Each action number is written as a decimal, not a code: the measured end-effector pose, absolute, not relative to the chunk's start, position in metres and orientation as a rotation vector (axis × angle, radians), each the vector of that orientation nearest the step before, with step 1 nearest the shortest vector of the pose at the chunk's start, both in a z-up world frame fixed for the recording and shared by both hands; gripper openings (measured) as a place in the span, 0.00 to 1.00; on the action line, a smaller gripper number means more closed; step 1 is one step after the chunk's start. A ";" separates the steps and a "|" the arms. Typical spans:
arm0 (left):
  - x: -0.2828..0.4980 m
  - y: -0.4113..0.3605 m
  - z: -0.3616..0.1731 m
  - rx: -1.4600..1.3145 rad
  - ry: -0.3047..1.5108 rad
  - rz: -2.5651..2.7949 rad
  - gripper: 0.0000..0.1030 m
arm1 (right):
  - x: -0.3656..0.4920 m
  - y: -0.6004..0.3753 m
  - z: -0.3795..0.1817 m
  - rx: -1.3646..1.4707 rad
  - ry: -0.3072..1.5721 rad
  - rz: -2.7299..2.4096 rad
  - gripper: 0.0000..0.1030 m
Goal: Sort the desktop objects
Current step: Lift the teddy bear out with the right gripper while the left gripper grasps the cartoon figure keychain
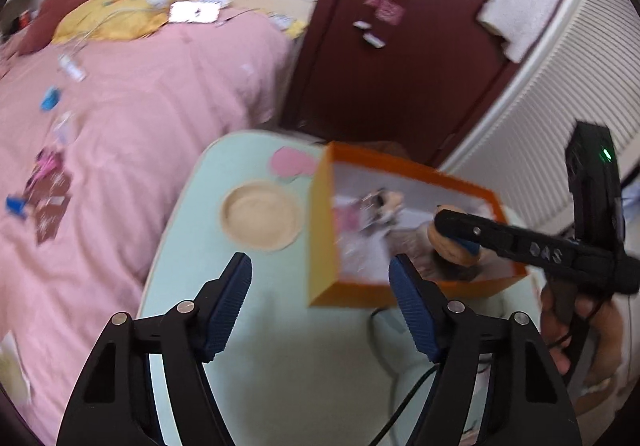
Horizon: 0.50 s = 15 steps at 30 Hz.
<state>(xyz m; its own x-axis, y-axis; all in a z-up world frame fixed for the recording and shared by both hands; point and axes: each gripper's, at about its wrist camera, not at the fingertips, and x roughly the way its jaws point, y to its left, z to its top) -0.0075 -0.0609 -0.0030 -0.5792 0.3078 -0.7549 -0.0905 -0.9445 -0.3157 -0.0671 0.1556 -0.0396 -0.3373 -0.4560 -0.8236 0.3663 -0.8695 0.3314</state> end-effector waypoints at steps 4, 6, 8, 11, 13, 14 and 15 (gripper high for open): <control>-0.027 -0.028 0.012 -1.235 -0.222 2.545 0.69 | -0.046 0.189 -0.016 1.250 -0.235 -2.331 0.42; -0.041 -0.009 0.012 -1.230 -0.156 2.513 0.53 | -0.040 0.206 -0.008 1.217 -0.276 -2.368 0.42; -0.057 0.005 0.003 -1.285 -0.143 2.452 0.46 | -0.036 0.222 -0.004 1.205 -0.304 -2.386 0.42; -0.077 0.025 -0.018 -1.400 -0.102 2.413 0.46 | -0.029 0.239 -0.003 1.202 -0.328 -2.413 0.42; -0.084 0.034 -0.031 -1.451 -0.042 2.442 0.46 | -0.029 0.250 -0.005 1.200 -0.344 -2.414 0.43; -0.087 0.037 -0.035 -1.466 0.000 2.487 0.46 | -0.028 0.252 -0.007 1.197 -0.353 -2.412 0.43; -0.089 0.040 -0.039 -1.479 0.043 2.531 0.46 | -0.027 0.254 -0.008 1.193 -0.363 -2.410 0.43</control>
